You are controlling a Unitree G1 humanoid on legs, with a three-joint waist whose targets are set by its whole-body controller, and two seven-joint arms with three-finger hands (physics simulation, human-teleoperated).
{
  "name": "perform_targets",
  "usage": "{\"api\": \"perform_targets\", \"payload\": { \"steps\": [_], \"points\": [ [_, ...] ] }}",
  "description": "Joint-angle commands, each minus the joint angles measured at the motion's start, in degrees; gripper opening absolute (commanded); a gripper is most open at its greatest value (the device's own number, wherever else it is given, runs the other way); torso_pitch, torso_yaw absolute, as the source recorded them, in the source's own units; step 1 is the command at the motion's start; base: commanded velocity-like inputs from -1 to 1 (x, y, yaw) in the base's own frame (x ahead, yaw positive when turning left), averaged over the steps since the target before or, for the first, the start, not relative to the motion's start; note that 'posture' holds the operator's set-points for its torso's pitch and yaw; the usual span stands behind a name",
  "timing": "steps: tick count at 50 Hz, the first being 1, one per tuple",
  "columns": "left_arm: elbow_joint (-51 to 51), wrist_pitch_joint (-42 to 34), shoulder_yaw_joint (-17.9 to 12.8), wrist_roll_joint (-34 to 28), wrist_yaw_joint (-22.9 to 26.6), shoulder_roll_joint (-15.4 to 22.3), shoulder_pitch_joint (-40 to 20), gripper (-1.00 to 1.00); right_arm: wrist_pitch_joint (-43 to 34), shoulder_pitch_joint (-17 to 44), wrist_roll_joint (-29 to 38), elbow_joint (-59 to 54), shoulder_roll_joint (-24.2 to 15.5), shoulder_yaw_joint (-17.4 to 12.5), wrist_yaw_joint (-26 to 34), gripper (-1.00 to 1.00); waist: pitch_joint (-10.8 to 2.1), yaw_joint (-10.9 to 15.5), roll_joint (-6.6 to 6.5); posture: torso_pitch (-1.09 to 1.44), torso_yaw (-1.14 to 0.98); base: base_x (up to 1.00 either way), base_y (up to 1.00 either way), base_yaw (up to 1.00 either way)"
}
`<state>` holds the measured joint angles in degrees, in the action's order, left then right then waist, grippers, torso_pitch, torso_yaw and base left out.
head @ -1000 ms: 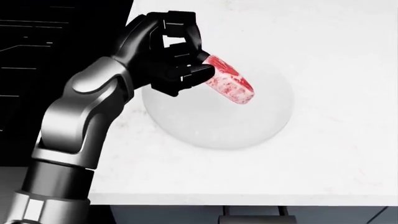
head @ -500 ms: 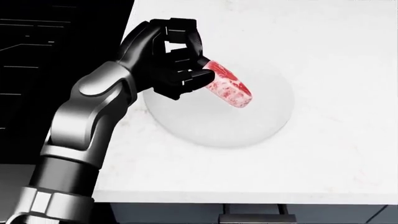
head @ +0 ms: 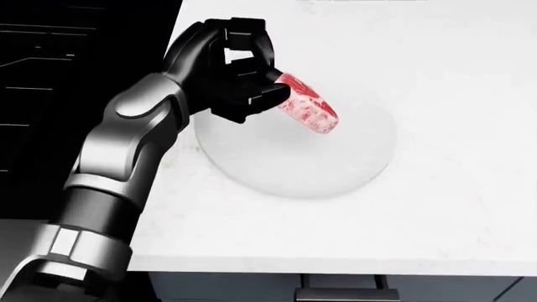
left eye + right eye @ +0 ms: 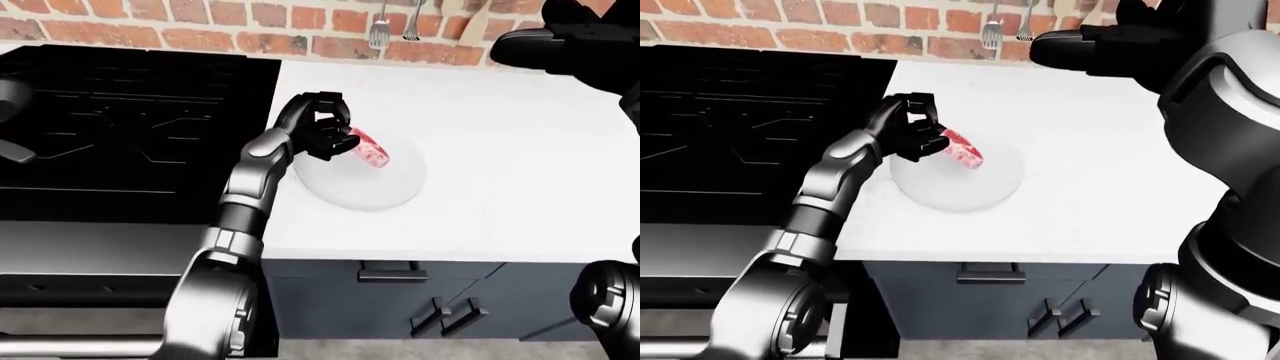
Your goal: Pick the pork loin from the pan and place it on the plate.
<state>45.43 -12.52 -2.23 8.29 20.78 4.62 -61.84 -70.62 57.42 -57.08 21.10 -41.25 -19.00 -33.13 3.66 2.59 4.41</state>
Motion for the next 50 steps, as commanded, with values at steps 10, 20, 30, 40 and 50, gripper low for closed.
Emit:
{"api": "perform_targets", "payload": {
  "steps": [10, 20, 30, 40, 50],
  "points": [
    [4.9, 9.5, -1.6, 1.9, 0.6, 0.3, -5.8, -0.63, 1.9, 1.5, 0.3, 0.6, -0.8, -0.8, -0.1, 1.0, -2.28, 0.1, 0.39, 0.0, 0.0, 0.0, 0.0, 0.0],
    [9.9, 13.3, -1.7, 1.3, 0.7, -0.1, -6.6, -0.6, 2.0, 1.9, 0.4, 0.0, -1.1, -0.8, 0.1, 1.0, -2.29, 0.1, 0.58, 0.0, 0.0, 0.0, 0.0, 0.0],
    [9.7, 13.4, -1.7, 1.1, 0.5, -0.3, -6.2, -0.6, 2.0, 1.8, 0.0, 0.2, -1.2, -0.9, -0.1, 1.0, -2.3, 0.1, 0.62, 0.0, 0.0, 0.0, 0.0, 0.0],
    [10.7, 14.2, -1.7, 0.8, 0.4, -0.6, -6.3, -0.29, 2.3, 1.8, -0.2, 0.1, -1.4, -0.8, -0.2, 1.0, -2.32, 0.1, 0.64, 0.0, 0.0, 0.0, 0.0, 0.0],
    [11.2, 14.6, -1.8, 0.7, 0.9, -0.3, -6.4, -0.04, 2.4, 1.7, -0.2, 0.1, -1.3, -0.7, -0.3, 1.0, -2.31, 0.0, 0.68, 0.0, 0.0, 0.0, 0.0, 0.0]
  ]
}}
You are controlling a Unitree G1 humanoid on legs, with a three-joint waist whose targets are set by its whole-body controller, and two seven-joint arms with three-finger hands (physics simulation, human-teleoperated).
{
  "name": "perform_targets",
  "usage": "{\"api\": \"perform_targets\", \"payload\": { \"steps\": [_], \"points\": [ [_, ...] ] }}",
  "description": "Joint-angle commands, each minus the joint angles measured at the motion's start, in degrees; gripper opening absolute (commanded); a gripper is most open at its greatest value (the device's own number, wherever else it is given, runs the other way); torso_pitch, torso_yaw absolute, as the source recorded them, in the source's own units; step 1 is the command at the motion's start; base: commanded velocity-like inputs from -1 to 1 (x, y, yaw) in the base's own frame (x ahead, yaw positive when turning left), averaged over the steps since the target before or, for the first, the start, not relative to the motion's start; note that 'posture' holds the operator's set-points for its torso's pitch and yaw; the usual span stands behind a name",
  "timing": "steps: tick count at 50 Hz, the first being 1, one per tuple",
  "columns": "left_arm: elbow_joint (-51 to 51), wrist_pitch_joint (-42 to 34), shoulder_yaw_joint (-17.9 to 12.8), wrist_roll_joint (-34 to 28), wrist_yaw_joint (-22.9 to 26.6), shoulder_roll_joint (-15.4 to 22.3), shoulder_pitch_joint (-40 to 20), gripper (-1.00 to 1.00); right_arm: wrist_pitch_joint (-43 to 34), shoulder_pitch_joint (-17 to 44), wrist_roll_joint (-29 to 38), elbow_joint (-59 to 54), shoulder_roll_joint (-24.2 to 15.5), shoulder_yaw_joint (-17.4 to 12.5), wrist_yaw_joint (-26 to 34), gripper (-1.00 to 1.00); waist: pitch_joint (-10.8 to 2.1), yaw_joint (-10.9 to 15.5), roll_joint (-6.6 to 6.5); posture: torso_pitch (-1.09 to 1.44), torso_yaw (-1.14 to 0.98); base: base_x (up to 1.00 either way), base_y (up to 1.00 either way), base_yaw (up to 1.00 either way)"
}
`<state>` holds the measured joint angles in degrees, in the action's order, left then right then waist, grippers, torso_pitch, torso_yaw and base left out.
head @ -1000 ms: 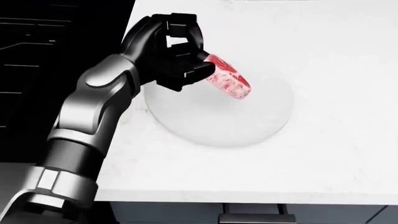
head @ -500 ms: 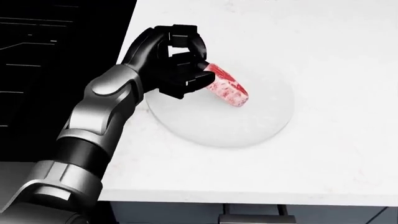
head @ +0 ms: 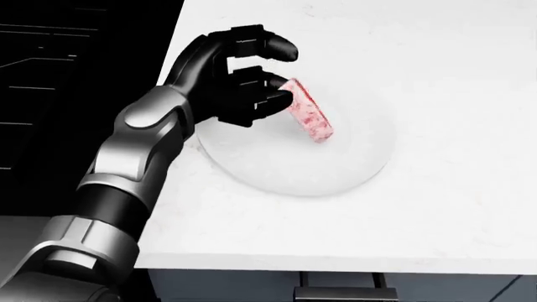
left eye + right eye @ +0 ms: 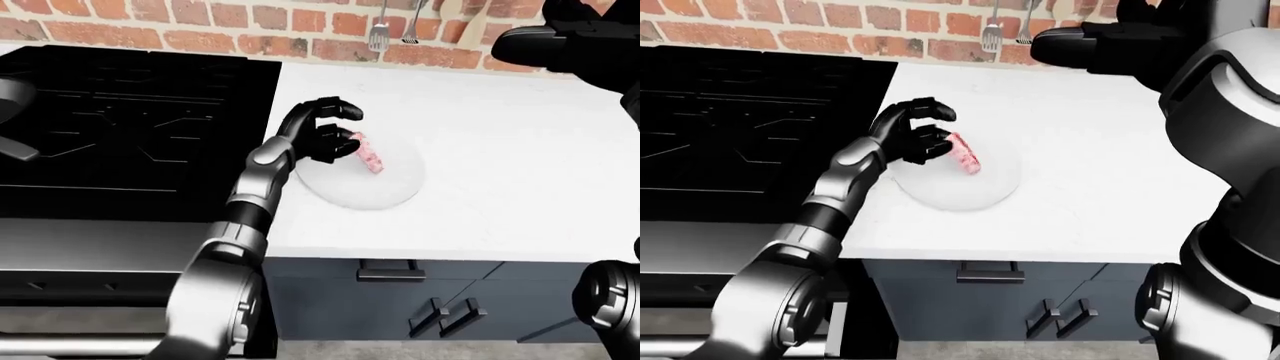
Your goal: Pick the pork loin from the pan and place it on the plate.
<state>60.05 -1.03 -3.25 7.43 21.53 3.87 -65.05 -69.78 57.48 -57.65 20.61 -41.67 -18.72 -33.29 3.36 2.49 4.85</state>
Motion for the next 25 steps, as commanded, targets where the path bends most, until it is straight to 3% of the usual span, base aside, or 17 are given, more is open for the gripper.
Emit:
{"api": "perform_targets", "payload": {
  "steps": [1, 6, 8, 25],
  "points": [
    [-3.3, 3.1, -0.8, 1.5, 0.1, 0.5, -3.3, -0.04, 1.5, 1.7, 0.4, 0.6, -0.8, -0.9, -0.1, 1.0, -2.03, 0.1, 0.22, 0.0, 0.0, 0.0, 0.0, 0.0],
    [-3.4, 2.6, -0.9, 1.5, 0.0, 0.7, -3.8, 0.04, 1.6, 1.5, 0.4, 0.7, -0.8, -1.0, 0.0, 1.0, -2.05, 0.1, 0.19, 0.0, 0.0, 0.0, 0.0, 0.0],
    [-3.3, 2.7, -0.9, 1.4, -0.1, 0.7, -3.8, 0.34, 1.6, 1.5, 0.4, 0.7, -0.8, -1.0, 0.0, 1.0, -2.06, 0.1, 0.19, 0.0, 0.0, 0.0, 0.0, 0.0],
    [-5.2, 0.6, -1.3, 2.0, -0.6, 1.8, -4.5, 0.35, 1.5, 1.4, 0.5, 1.0, -0.4, -0.7, -0.2, 1.0, -2.14, 0.0, 0.04, 0.0, 0.0, 0.0, 0.0, 0.0]
  ]
}}
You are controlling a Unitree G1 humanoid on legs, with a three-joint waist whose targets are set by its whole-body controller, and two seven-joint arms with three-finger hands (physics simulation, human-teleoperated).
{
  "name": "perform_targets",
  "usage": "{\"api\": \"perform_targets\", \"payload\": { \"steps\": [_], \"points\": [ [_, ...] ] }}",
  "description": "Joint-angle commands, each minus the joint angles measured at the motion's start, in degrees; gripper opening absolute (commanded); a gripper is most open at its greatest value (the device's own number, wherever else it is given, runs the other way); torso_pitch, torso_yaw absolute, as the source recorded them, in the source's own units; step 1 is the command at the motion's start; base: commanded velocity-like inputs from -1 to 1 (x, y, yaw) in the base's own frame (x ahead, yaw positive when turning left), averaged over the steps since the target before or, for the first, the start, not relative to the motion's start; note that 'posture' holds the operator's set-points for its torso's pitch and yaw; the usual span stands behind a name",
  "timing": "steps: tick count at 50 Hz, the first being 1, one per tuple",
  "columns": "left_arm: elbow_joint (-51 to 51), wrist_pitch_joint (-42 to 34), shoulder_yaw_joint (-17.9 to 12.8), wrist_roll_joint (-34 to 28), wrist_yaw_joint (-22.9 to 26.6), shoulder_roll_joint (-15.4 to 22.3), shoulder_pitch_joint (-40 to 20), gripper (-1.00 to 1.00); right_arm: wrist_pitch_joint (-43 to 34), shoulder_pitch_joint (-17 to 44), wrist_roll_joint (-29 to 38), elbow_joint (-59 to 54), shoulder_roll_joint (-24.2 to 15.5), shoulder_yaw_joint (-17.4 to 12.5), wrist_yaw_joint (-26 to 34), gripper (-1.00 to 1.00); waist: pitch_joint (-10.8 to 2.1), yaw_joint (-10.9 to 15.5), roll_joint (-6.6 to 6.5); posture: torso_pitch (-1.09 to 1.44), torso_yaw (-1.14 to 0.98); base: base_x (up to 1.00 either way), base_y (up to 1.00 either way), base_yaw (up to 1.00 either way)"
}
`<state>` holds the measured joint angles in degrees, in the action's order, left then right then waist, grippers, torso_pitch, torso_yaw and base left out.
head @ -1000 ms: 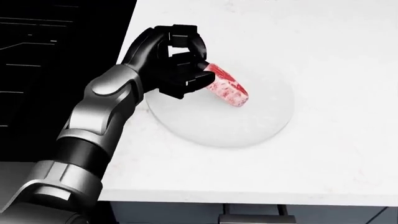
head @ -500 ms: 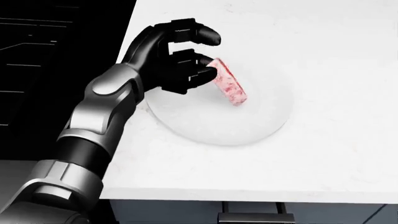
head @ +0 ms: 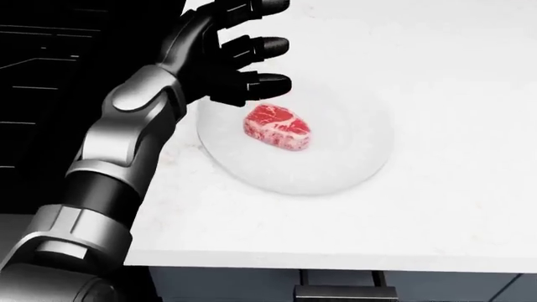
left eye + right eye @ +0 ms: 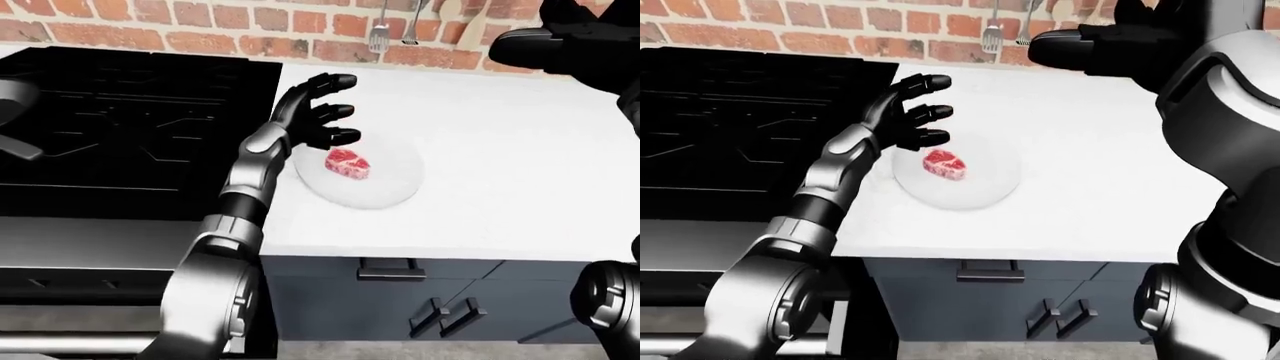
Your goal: Pick the pork loin from the pan and place it on the plate.
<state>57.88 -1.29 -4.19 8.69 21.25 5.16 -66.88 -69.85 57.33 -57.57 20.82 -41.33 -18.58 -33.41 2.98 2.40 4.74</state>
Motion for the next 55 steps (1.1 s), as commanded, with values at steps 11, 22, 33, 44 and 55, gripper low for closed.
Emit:
{"api": "perform_targets", "payload": {
  "steps": [11, 22, 33, 44, 55],
  "points": [
    [-20.6, -16.1, -1.2, 2.7, -6.2, 5.4, -2.9, 0.58, 1.9, 4.6, 2.8, -1.6, -0.2, 1.5, 1.5, 1.0, -1.49, -0.5, -0.64, 0.0, 0.0, 0.0, 0.0, 0.0],
    [-22.4, -19.7, -3.2, 3.6, -11.1, 10.1, -6.8, 1.0, 5.1, 9.1, 13.7, -8.3, 3.2, 4.0, 11.1, 1.0, -1.4, -0.8, -1.67, 0.0, 0.0, 0.0, 0.0, 0.0],
    [-30.5, -25.6, -4.2, 2.1, -18.0, 14.6, -5.9, 1.0, 8.8, 9.9, 22.9, -11.0, 6.8, 5.4, 17.3, 1.0, -1.35, -1.3, -2.74, 0.0, 0.0, 0.0, 0.0, 0.0],
    [-40.0, -29.4, -5.5, 0.8, -20.2, 18.2, -1.4, 1.0, 14.0, 11.1, 32.1, -15.2, 9.7, 6.5, 23.1, 1.0, -1.4, -1.8, -3.77, 0.0, 0.0, 0.0, 0.0, 0.0],
    [-41.5, -26.0, -6.9, 1.1, -21.5, 20.0, -1.5, 1.0, 18.8, 14.1, 37.9, -19.9, 11.3, 6.7, 27.4, 1.0, -1.27, -2.0, -4.2, 0.0, 0.0, 0.0, 0.0, 0.0]
  ]
}}
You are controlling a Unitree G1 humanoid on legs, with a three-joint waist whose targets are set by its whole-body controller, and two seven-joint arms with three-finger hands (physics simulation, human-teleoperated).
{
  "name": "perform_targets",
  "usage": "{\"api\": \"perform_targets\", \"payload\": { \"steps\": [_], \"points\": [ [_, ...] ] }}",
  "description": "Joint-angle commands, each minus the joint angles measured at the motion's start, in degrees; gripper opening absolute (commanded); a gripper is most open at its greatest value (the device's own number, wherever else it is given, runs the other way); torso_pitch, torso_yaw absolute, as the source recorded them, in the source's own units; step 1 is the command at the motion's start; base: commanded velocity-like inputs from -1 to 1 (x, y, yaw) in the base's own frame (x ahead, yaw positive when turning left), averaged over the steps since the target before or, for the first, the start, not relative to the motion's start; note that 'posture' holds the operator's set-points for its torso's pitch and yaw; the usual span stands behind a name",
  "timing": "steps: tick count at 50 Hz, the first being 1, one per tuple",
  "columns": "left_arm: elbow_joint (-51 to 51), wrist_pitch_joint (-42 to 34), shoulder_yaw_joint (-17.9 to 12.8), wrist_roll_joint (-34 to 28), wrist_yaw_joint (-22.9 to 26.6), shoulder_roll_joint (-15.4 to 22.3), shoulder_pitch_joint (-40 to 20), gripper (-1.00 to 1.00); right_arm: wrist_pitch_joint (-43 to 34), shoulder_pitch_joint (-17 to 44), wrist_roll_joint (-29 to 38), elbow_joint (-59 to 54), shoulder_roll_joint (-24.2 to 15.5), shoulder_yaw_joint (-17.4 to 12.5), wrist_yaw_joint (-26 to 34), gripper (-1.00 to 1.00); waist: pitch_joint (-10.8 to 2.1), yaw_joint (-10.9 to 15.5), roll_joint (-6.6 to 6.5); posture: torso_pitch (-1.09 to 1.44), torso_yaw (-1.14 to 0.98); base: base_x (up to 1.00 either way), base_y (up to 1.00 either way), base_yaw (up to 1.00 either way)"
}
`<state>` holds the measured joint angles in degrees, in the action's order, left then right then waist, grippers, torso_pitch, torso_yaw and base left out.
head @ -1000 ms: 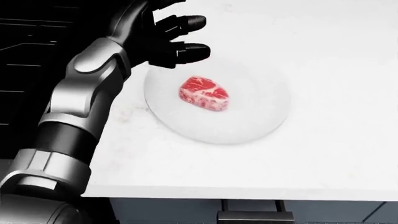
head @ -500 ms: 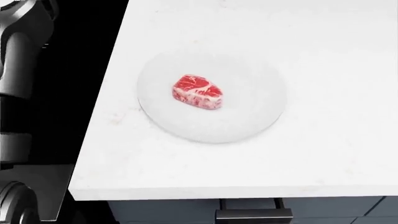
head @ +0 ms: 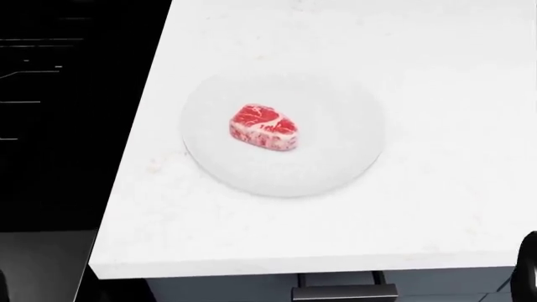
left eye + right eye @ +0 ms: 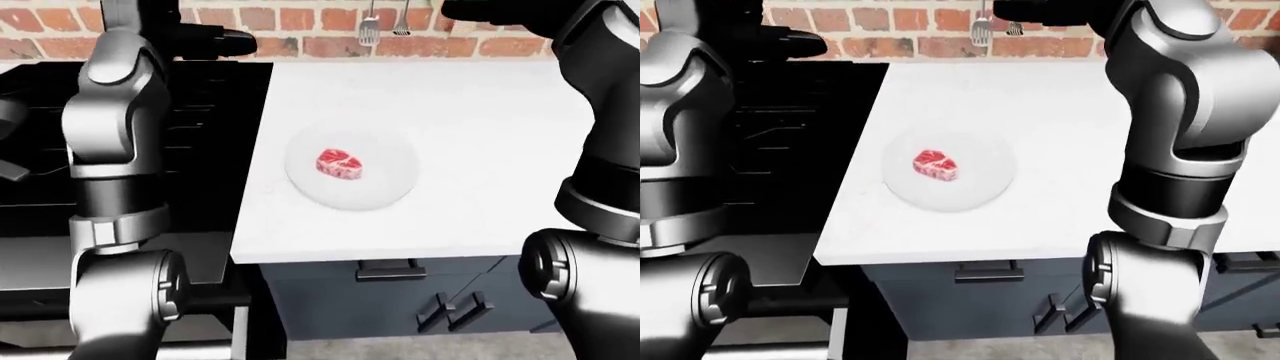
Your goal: Pick the pork loin from the pan and place it on the plate.
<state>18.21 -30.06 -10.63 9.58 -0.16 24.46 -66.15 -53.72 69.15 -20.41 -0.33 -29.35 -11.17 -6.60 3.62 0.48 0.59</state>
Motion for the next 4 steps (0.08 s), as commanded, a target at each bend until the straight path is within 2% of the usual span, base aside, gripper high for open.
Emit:
{"api": "perform_targets", "payload": {
  "steps": [1, 4],
  "points": [
    [-1.1, 4.1, -0.5, 0.0, -0.3, 0.9, -2.3, 1.0, 3.0, 2.6, 1.0, 0.7, -0.7, -0.7, 0.7, 1.0, -1.88, 0.0, -0.07, 0.0, 0.0, 0.0, 0.0, 0.0],
    [-1.4, 5.7, -0.6, 0.3, -0.5, 1.2, -2.3, 1.0, 4.7, 2.9, 1.7, -0.2, -0.3, -0.8, 1.3, 1.0, -1.84, -0.1, -0.16, 0.0, 0.0, 0.0, 0.0, 0.0]
  ]
}}
